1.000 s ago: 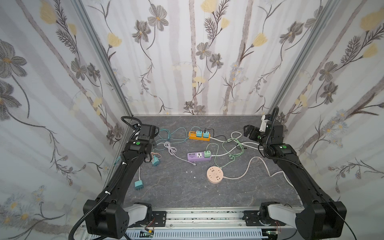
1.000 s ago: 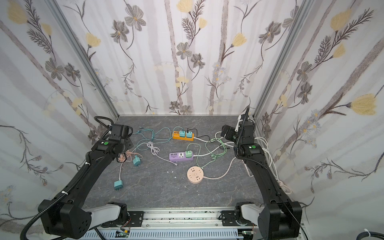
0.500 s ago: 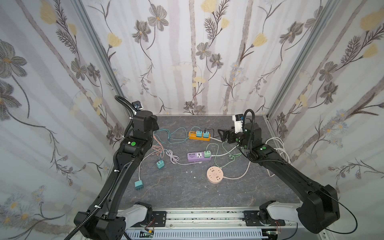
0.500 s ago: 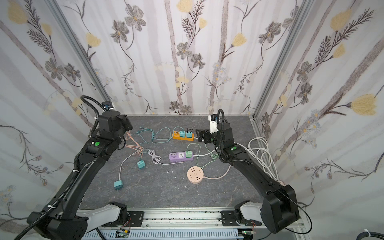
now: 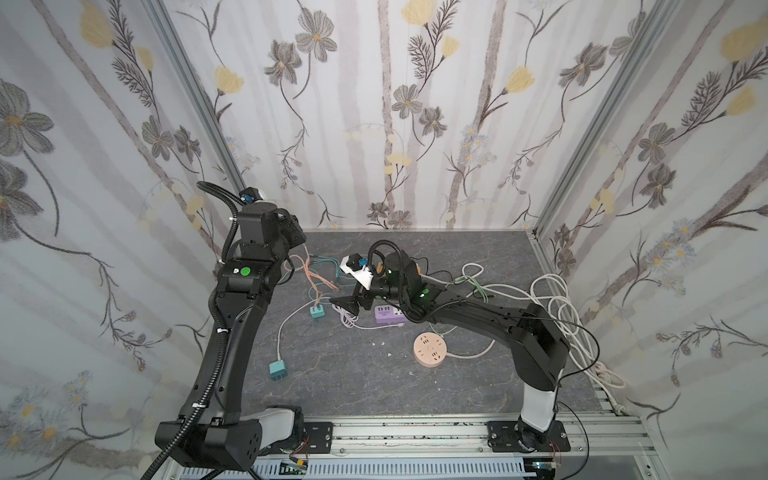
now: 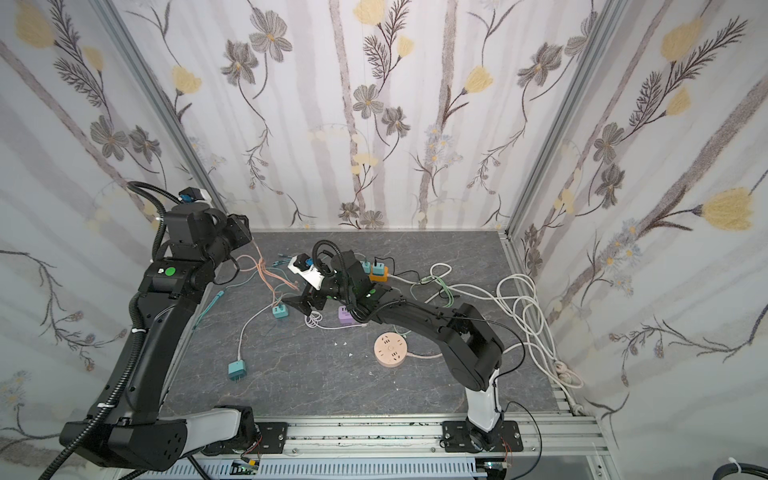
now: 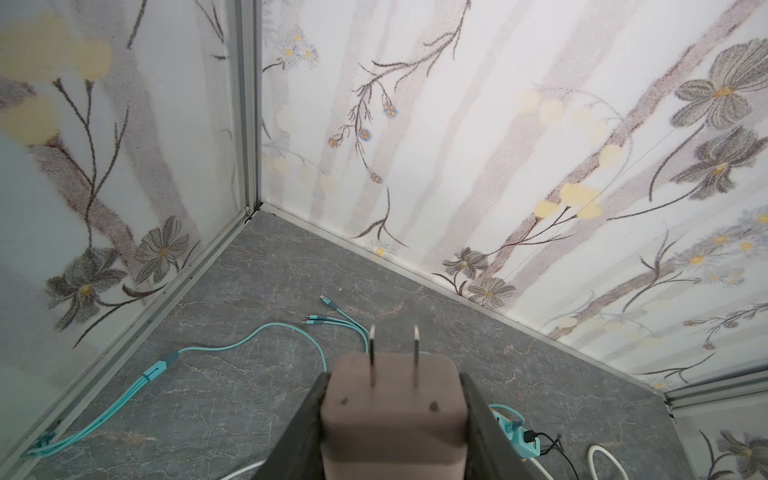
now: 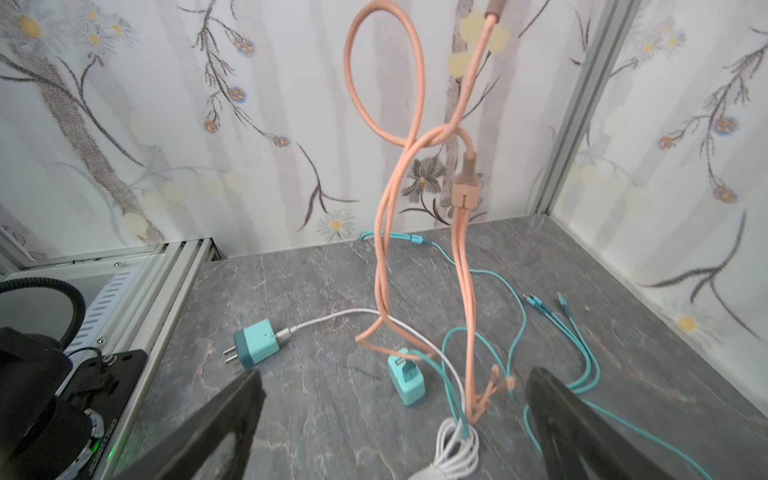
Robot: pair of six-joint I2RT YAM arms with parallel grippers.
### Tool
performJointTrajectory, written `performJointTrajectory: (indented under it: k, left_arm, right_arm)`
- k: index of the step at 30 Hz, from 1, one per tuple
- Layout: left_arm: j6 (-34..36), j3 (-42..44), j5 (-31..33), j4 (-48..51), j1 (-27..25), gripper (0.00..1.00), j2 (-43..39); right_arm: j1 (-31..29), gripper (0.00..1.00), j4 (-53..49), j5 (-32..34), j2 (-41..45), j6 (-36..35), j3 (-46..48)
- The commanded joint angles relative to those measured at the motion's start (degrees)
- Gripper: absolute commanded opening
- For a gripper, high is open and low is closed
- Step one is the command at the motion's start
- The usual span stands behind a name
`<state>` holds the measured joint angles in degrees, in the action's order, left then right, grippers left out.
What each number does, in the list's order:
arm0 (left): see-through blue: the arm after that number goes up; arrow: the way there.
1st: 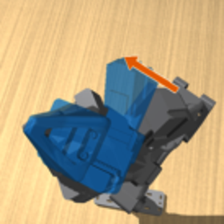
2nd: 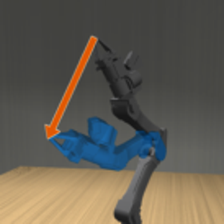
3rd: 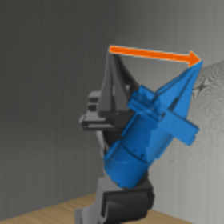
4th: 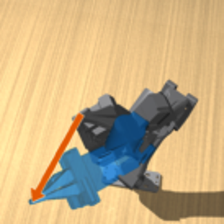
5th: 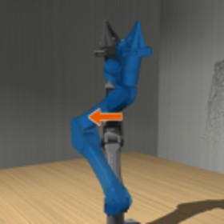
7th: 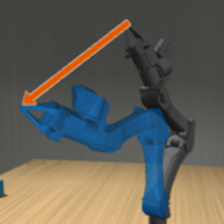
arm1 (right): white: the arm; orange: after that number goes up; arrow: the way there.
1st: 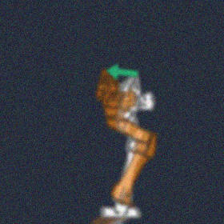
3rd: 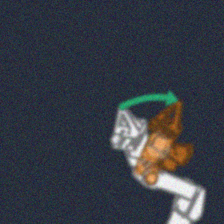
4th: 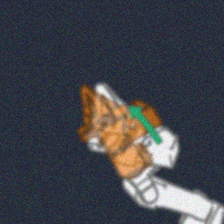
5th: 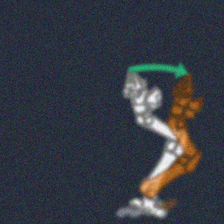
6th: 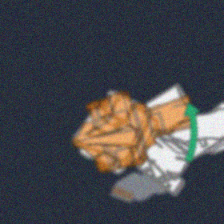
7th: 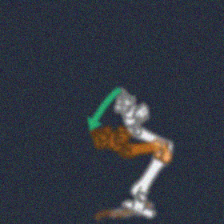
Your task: Insert the plug
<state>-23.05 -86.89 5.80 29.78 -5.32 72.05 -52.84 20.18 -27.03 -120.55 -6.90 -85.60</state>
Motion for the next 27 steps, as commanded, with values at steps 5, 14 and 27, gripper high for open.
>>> performJointTrajectory:
  k: [5, 14, 27]
  left_arm:
    - [-2.5, -0.8, -4.0, 0.6, 1.1, 0.00, -0.1]
    - [-0.7, -5.7, 9.2, 4.4, 6.0, 0.00, 2.9]
    - [-3.4, -20.8, 0.1, 6.3, 19.8, 0.00, 5.8]
  right_arm:
    - [-4.0, 0.95, 1.2, 4.8, -12.6, 2.3, -16.8]
    - [-5.2, 0.02, 5.7, 11.4, -10.5, 3.1, -12.1]
    - [1.2, 0.24, 4.9, 6.6, 3.5, -6.1, 15.4]
